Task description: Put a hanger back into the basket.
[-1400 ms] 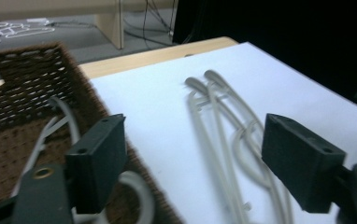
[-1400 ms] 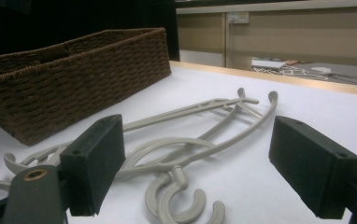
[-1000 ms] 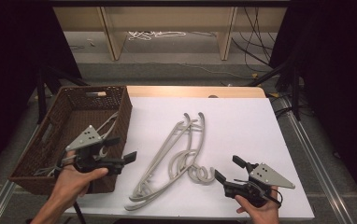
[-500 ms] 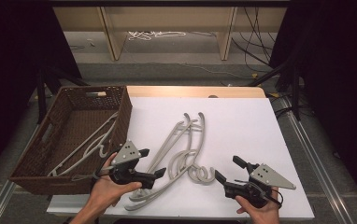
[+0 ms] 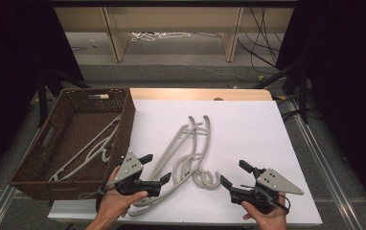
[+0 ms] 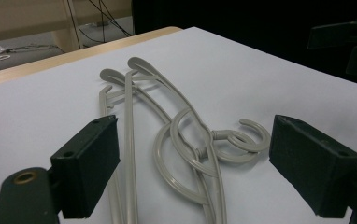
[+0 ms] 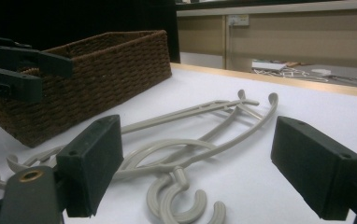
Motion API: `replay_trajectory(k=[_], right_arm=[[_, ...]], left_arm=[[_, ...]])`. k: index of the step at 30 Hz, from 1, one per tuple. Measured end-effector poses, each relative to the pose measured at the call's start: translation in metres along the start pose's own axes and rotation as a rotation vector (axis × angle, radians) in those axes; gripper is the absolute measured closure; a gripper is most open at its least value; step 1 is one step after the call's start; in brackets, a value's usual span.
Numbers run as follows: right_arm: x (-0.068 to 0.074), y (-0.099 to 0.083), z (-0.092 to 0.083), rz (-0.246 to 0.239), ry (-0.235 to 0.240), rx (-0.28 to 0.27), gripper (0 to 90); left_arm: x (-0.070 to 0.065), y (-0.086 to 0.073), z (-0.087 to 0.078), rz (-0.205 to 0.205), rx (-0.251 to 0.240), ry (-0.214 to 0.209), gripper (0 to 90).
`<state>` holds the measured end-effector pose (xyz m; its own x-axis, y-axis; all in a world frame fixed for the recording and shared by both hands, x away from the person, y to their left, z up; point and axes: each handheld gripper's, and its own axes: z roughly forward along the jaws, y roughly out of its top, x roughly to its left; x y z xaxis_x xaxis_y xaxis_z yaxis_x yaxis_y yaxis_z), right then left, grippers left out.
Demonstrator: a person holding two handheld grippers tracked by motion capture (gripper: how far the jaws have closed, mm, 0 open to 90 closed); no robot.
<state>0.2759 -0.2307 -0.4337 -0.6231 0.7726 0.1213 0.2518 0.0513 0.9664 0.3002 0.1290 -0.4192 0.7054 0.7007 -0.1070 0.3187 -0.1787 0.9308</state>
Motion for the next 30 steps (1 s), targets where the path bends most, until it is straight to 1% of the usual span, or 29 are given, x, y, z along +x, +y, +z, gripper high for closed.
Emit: replay_trajectory(k=[1, 2, 4, 5, 6, 7, 8, 9, 10, 11, 12, 13, 14, 15, 16, 17, 18, 19, 20, 21, 22, 23, 24, 25, 26, 27, 28, 29, 30], right_arm=[[0.000, 0.000, 0.000, -0.001, 0.002, 0.004, 17.4], [0.000, 0.000, 0.000, 0.003, 0.007, 0.001, 17.3], [0.000, 0.000, 0.000, 0.001, 0.003, 0.002, 17.1], [0.000, 0.000, -0.001, 0.001, 0.005, 0.018, 17.0], [-0.001, 0.000, 0.000, -0.002, -0.002, 0.022, 17.0], [-0.001, -0.001, 0.002, 0.006, 0.011, -0.005, 16.9], [0.000, -0.001, 0.002, 0.010, 0.012, -0.006, 16.9], [0.000, -0.001, 0.002, 0.010, 0.011, -0.010, 16.9], [0.000, -0.001, 0.001, 0.003, 0.006, 0.013, 16.9], [0.000, -0.001, 0.001, 0.003, 0.007, 0.009, 16.9], [0.000, 0.000, 0.000, 0.001, -0.003, 0.022, 16.9], [0.001, 0.000, 0.000, 0.001, 0.000, 0.009, 16.9], [0.001, 0.000, 0.001, 0.004, 0.007, -0.003, 16.9], [0.001, 0.000, 0.000, -0.002, 0.003, 0.014, 16.9], [0.001, 0.000, 0.002, -0.004, 0.003, -0.008, 16.9], [0.001, 0.000, 0.001, -0.005, 0.003, 0.013, 16.9], [0.001, 0.000, 0.001, -0.004, 0.002, 0.015, 16.9], [0.001, 0.000, 0.001, -0.004, 0.004, 0.013, 16.9], [0.000, -0.001, 0.001, -0.003, -0.008, 0.003, 16.9], [0.000, 0.000, 0.000, -0.001, -0.003, 0.024, 16.9], [-0.001, 0.000, 0.000, -0.002, -0.004, 0.025, 16.9], [-0.001, 0.000, 0.000, -0.001, -0.005, 0.024, 16.9], [-0.001, 0.000, -0.001, 0.000, -0.001, 0.024, 16.9], [-0.001, -0.001, 0.001, 0.006, 0.008, 0.005, 17.0], [-0.001, -0.001, 0.003, 0.003, 0.008, -0.009, 16.9], [-0.001, 0.000, 0.002, 0.006, 0.008, 0.005, 16.9], [0.000, 0.000, 0.002, 0.008, 0.008, 0.007, 17.0], [0.001, 0.000, 0.004, 0.014, 0.015, -0.004, 17.0], [0.001, 0.000, 0.003, 0.004, 0.016, 0.001, 17.0]], left_arm=[[0.001, -0.001, 0.000, 0.012, 0.002, 0.000, 15.8], [0.001, -0.004, 0.000, 0.014, 0.007, 0.010, 15.8], [0.000, -0.007, 0.001, 0.005, 0.009, 0.015, 15.8], [0.000, -0.008, 0.002, 0.021, 0.016, 0.017, 15.8], [-0.001, -0.010, 0.004, 0.014, 0.017, 0.022, 15.8], [-0.002, -0.013, 0.006, 0.004, 0.025, 0.017, 15.8], [-0.004, -0.015, 0.008, 0.009, 0.044, 0.013, 15.8], [-0.005, -0.016, 0.009, 0.016, 0.050, 0.008, 15.8], [-0.007, -0.018, 0.011, 0.024, 0.065, 0.011, 15.8], [-0.009, -0.019, 0.013, 0.035, 0.077, 0.003, 15.8], [-0.010, -0.020, 0.014, 0.051, 0.103, 0.006, 15.8], [-0.010, -0.021, 0.016, 0.063, 0.113, 0.000, 15.8], [-0.012, -0.023, 0.019, 0.053, 0.135, 0.004, 15.8], [-0.012, -0.023, 0.021, 0.053, 0.144, -0.004, 15.8], [-0.014, -0.023, 0.025, 0.052, 0.155, -0.002, 16.0], [-0.014, -0.023, 0.027, 0.058, 0.163, 0.000, 16.1], [-0.016, -0.023, 0.030, 0.063, 0.174, 0.004, 16.2], [-0.018, -0.023, 0.034, 0.075, 0.189, 0.001, 16.3], [-0.018, -0.022, 0.036, 0.096, 0.216, 0.004, 16.6], [-0.020, -0.023, 0.040, 0.093, 0.232, -0.002, 16.7], [-0.022, -0.023, 0.044, 0.123, 0.256, 0.003, 16.9], [-0.023, -0.023, 0.048, 0.138, 0.275, -0.004, 18.4], [-0.025, -0.022, 0.050, 0.161, 0.310, 0.006, 19.9], [-0.027, -0.023, 0.053, 0.158, 0.302, 0.004, 21.0], [-0.029, -0.023, 0.057, 0.181, 0.317, 0.006, 21.9], [-0.031, -0.023, 0.060, 0.195, 0.328, 0.006, 24.2], [-0.032, -0.023, 0.063, 0.222, 0.354, 0.014, 25.1], [-0.034, -0.022, 0.067, 0.248, 0.385, 0.003, 25.8], [-0.034, -0.021, 0.068, 0.272, 0.417, -0.010, 28.5]])
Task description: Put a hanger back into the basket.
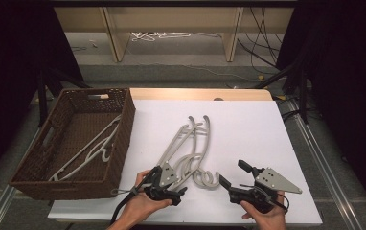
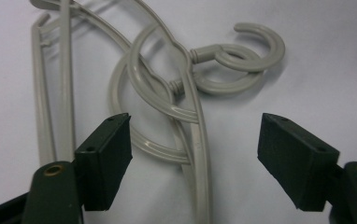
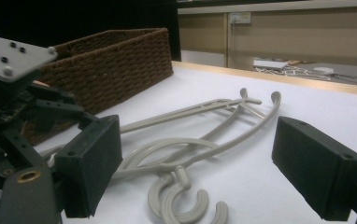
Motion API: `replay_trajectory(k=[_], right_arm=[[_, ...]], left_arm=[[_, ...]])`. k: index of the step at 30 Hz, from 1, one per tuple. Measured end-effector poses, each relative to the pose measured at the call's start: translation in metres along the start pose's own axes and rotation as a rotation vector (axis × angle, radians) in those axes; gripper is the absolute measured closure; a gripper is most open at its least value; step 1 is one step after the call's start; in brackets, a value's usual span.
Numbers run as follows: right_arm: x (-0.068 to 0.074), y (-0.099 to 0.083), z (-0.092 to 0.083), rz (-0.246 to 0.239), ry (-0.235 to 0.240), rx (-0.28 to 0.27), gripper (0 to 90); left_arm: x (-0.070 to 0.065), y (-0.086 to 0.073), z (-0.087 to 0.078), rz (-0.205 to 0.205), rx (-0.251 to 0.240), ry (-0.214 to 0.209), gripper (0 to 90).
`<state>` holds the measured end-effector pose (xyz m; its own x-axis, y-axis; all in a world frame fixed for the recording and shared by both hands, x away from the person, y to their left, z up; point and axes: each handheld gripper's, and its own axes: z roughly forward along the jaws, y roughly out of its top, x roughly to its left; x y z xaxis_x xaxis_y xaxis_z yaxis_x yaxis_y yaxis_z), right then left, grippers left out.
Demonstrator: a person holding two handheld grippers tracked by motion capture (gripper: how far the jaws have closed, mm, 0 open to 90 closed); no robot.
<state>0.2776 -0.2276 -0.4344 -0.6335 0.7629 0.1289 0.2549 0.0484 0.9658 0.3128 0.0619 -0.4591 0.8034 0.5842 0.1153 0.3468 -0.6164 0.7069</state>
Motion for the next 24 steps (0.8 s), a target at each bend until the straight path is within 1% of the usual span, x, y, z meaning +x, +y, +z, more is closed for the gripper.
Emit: replay_trajectory(k=[2, 3, 4, 5, 6, 7, 8, 9, 11, 12, 13, 14, 15, 16, 17, 18, 20, 23, 24], right_arm=[[0.000, 0.000, 0.000, -0.007, -0.001, 0.005, 17.0], [0.000, 0.001, -0.003, -0.012, -0.002, 0.034, 17.1], [0.000, 0.001, -0.002, -0.013, -0.005, 0.020, 17.1], [0.000, 0.001, -0.002, -0.013, -0.005, 0.020, 17.1], [0.000, 0.001, -0.002, -0.012, -0.006, 0.021, 17.1], [0.001, 0.001, -0.001, -0.011, -0.006, 0.006, 17.2], [0.001, 0.001, -0.001, -0.012, -0.006, 0.010, 17.2], [0.001, 0.001, -0.001, -0.012, -0.001, 0.004, 17.2], [0.002, 0.001, -0.001, -0.012, 0.007, 0.008, 17.3], [0.002, 0.001, 0.000, -0.013, 0.007, 0.008, 17.4], [0.002, 0.001, 0.000, -0.013, 0.008, 0.008, 17.4], [0.002, 0.001, 0.000, -0.013, 0.007, 0.009, 17.5], [0.002, 0.001, 0.000, -0.013, 0.007, 0.010, 17.5], [0.002, 0.001, 0.000, -0.012, 0.008, 0.009, 17.5], [0.003, 0.001, -0.001, -0.012, 0.008, 0.007, 17.7], [0.003, 0.002, 0.000, -0.013, 0.007, 0.003, 17.8], [0.003, 0.002, -0.001, -0.025, 0.001, 0.011, 17.8], [0.003, 0.001, 0.000, -0.015, 0.009, 0.003, 18.0], [0.003, 0.001, 0.000, -0.016, 0.009, 0.004, 18.0]], left_arm=[[-0.003, 0.003, 0.006, -0.003, 0.019, -0.004, 32.9], [-0.004, 0.005, 0.010, -0.009, 0.032, 0.000, 34.4], [-0.004, 0.006, 0.013, -0.010, 0.042, 0.005, 36.1], [-0.004, 0.007, 0.018, -0.021, 0.058, 0.002, 38.3], [-0.003, 0.007, 0.021, -0.019, 0.076, 0.000, 41.4], [-0.003, 0.008, 0.023, -0.024, 0.083, -0.002, 43.0], [-0.001, 0.009, 0.025, -0.010, 0.102, 0.004, 45.0], [-0.001, 0.009, 0.027, -0.014, 0.103, -0.005, 47.0], [0.002, 0.010, 0.029, -0.027, 0.125, -0.006, 50.1], [0.005, 0.011, 0.031, -0.024, 0.142, -0.014, 50.8], [0.006, 0.011, 0.031, -0.035, 0.140, -0.012, 53.0], [0.008, 0.013, 0.032, -0.044, 0.142, -0.023, 54.6], [0.009, 0.013, 0.032, -0.046, 0.148, -0.030, 56.1], [0.011, 0.014, 0.034, -0.049, 0.157, -0.027, 57.3], [0.012, 0.015, 0.035, -0.041, 0.161, -0.033, 59.4], [0.012, 0.016, 0.036, -0.054, 0.168, -0.046, 59.9], [0.012, 0.017, 0.039, -0.056, 0.184, -0.056, 62.7], [0.011, 0.018, 0.040, -0.050, 0.195, -0.046, 64.3], [0.012, 0.018, 0.040, -0.062, 0.197, -0.046, 64.6]])
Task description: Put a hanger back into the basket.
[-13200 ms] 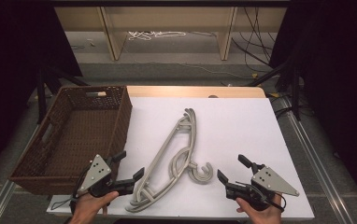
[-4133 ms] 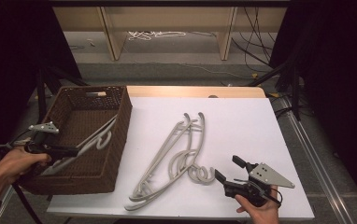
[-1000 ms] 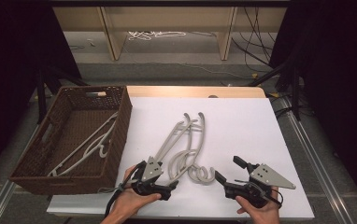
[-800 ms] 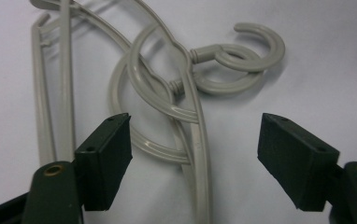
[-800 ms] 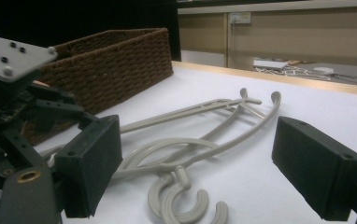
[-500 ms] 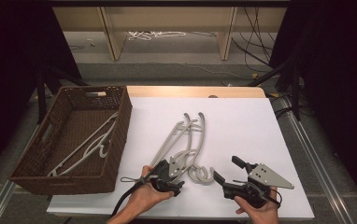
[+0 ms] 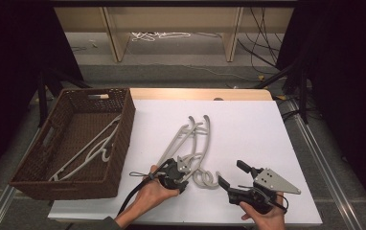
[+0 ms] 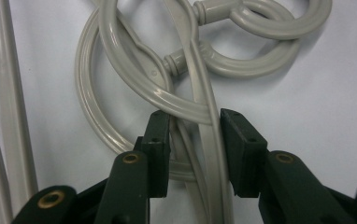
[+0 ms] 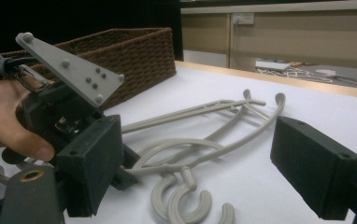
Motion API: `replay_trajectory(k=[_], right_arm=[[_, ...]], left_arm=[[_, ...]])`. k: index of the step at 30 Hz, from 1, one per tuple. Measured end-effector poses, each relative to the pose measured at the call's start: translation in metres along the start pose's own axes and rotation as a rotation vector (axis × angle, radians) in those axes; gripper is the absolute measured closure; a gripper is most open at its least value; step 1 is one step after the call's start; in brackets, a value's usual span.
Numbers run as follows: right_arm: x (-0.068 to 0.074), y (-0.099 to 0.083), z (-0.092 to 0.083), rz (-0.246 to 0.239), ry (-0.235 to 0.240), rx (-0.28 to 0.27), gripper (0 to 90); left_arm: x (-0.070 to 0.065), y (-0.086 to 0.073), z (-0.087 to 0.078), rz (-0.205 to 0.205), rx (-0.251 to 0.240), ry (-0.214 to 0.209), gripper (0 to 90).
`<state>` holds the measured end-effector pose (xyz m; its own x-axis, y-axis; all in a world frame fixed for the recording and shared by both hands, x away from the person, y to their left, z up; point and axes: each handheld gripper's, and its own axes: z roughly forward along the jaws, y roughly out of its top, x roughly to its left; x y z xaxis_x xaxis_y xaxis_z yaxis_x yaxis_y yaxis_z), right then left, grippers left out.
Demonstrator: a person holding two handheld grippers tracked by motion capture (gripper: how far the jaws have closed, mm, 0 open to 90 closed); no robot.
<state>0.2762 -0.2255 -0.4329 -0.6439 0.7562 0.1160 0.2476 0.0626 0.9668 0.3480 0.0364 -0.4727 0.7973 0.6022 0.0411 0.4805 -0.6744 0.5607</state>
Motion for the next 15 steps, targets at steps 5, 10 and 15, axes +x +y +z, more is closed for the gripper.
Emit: replay_trajectory(k=[5, 10, 15], right_arm=[[0.000, 0.000, -0.001, -0.001, -0.001, 0.003, 18.3], [0.000, 0.001, -0.001, -0.007, -0.016, 0.002, 18.4], [0.000, 0.001, -0.002, -0.002, -0.011, 0.011, 18.4]], left_arm=[[0.003, -0.001, -0.003, -0.028, -0.005, -0.014, 69.2], [0.020, -0.007, -0.009, -0.148, -0.060, -0.101, 78.1], [0.028, -0.009, -0.021, -0.208, -0.121, -0.111, 80.2]])
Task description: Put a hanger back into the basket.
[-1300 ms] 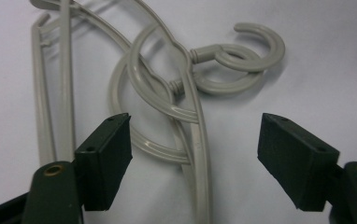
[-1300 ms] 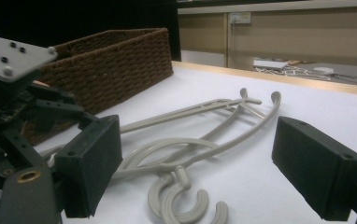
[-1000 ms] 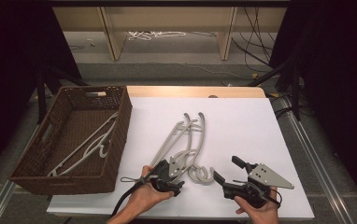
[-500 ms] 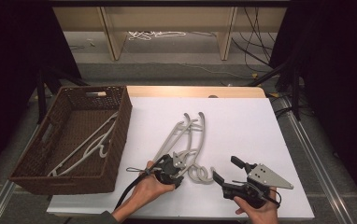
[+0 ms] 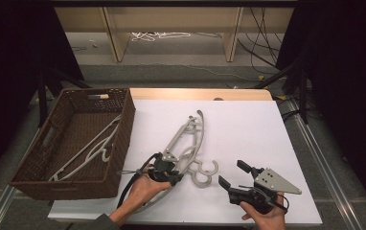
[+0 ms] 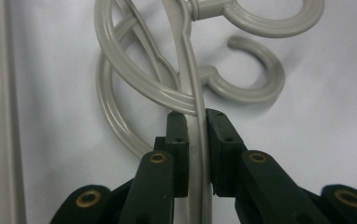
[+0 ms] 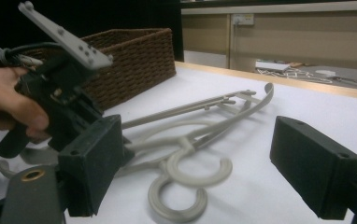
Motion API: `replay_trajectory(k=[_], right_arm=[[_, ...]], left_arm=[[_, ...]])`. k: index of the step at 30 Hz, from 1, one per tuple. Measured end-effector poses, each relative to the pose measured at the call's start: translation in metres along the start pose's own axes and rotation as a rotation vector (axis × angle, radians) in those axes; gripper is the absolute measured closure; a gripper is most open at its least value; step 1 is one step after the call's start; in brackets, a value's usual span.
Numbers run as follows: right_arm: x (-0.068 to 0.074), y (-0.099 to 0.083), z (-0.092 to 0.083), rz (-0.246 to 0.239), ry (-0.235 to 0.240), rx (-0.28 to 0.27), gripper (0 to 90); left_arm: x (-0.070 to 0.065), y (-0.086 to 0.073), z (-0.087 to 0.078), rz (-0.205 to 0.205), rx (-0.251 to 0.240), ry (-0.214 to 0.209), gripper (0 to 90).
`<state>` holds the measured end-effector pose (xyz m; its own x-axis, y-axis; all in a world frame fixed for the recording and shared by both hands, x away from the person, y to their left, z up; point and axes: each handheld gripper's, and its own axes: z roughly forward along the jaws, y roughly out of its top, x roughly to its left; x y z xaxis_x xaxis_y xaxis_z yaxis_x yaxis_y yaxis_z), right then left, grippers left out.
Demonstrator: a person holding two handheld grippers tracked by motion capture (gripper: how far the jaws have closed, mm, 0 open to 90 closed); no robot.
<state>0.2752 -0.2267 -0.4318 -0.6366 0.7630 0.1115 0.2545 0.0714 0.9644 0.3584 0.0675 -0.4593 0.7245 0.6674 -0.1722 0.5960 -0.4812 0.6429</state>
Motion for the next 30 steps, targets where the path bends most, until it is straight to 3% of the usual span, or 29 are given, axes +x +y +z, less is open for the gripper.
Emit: replay_trajectory(k=[2, 6, 9, 15, 24, 30], right_arm=[[0.000, 0.000, 0.000, -0.004, -0.006, 0.001, 18.4], [0.000, -0.001, 0.001, 0.004, 0.014, -0.006, 18.4], [0.000, 0.000, 0.001, -0.001, 0.009, -0.009, 18.4], [0.000, -0.001, 0.001, 0.007, 0.014, -0.008, 18.4], [-0.001, -0.001, 0.001, 0.010, 0.005, 0.001, 18.4], [-0.002, -0.002, 0.002, 0.024, 0.008, -0.010, 18.4]], left_arm=[[0.005, 0.001, -0.006, -0.031, -0.036, -0.019, 80.7], [0.014, 0.002, -0.016, -0.157, -0.116, -0.089, 80.9], [0.021, 0.001, -0.023, -0.218, -0.165, -0.121, 80.9], [0.030, 0.004, -0.039, -0.291, -0.245, -0.180, 80.9], [0.029, 0.013, -0.072, -0.271, -0.340, -0.178, 81.1], [0.030, 0.019, -0.095, -0.266, -0.394, -0.201, 81.2]])
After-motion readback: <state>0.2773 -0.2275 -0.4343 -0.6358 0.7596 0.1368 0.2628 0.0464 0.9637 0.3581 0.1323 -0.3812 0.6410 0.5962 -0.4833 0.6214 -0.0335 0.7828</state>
